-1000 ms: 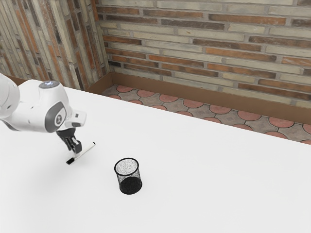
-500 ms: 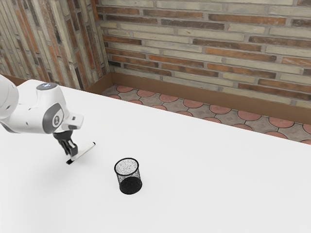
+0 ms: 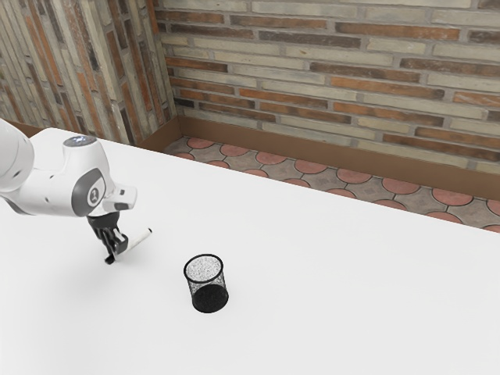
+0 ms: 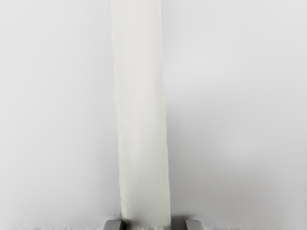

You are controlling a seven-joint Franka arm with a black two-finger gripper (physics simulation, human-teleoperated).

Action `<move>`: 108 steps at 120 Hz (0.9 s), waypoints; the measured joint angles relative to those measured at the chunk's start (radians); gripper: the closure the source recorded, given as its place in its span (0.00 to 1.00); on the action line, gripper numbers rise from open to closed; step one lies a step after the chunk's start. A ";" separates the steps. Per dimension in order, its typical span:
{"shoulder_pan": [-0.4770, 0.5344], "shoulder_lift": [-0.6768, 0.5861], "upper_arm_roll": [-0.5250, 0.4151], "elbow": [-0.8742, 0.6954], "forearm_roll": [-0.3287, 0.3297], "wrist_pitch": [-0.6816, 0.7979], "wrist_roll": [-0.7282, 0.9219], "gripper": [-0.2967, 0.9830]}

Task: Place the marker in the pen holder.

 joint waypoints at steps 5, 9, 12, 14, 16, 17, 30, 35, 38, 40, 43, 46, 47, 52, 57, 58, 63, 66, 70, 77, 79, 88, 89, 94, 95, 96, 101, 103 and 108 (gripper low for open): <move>0.001 0.000 0.000 0.000 0.000 -0.002 -0.004 0.71; 0.001 0.001 0.000 0.000 0.000 -0.003 -0.008 0.72; 0.001 0.001 0.000 0.001 0.000 -0.004 -0.010 0.72; 0.001 0.001 0.000 0.001 0.000 -0.004 -0.012 0.72; 0.001 0.001 0.000 0.001 0.000 -0.004 -0.013 0.73; 0.001 0.001 0.000 0.001 0.000 -0.005 -0.014 0.73; 0.001 0.001 0.000 0.001 0.001 -0.007 -0.023 0.74; 0.002 0.001 0.000 0.002 0.002 -0.007 -0.027 0.75; 0.002 0.001 0.000 0.002 0.002 -0.007 -0.029 0.76; 0.003 0.001 0.000 0.001 0.003 -0.007 -0.031 0.76; 0.005 0.001 0.000 0.001 0.003 -0.007 -0.033 0.76; 0.006 -0.001 0.000 0.001 0.004 -0.007 -0.035 0.77; 0.006 -0.002 0.000 0.001 0.004 -0.008 -0.036 0.77; 0.003 -0.015 0.000 0.001 0.006 -0.011 -0.040 0.78; -0.002 -0.032 0.000 0.000 0.009 -0.015 -0.045 0.79; -0.004 -0.037 0.000 0.000 0.010 -0.016 -0.046 0.79; -0.020 -0.066 0.000 0.000 0.014 -0.024 -0.050 0.80; -0.033 -0.088 0.001 0.000 0.016 -0.031 -0.053 0.80; -0.051 -0.119 0.001 -0.001 0.019 -0.044 -0.058 0.81; -0.079 -0.162 0.000 0.001 0.027 -0.074 -0.066 0.81; -0.085 -0.171 0.000 0.002 0.029 -0.085 -0.069 0.82; -0.119 -0.240 -0.001 0.003 0.040 -0.143 -0.080 0.81; -0.124 -0.252 -0.001 0.003 0.041 -0.151 -0.081 0.81; -0.155 -0.299 -0.002 0.004 0.047 -0.194 -0.086 0.80; -0.161 -0.309 -0.002 0.004 0.048 -0.202 -0.088 0.80; -0.168 -0.317 -0.001 0.004 0.050 -0.211 -0.090 0.80; -0.200 -0.362 -0.004 0.004 0.056 -0.251 -0.099 0.81; -0.212 -0.379 -0.006 0.004 0.058 -0.267 -0.104 0.81; -0.239 -0.425 -0.022 0.003 0.068 -0.312 -0.118 0.81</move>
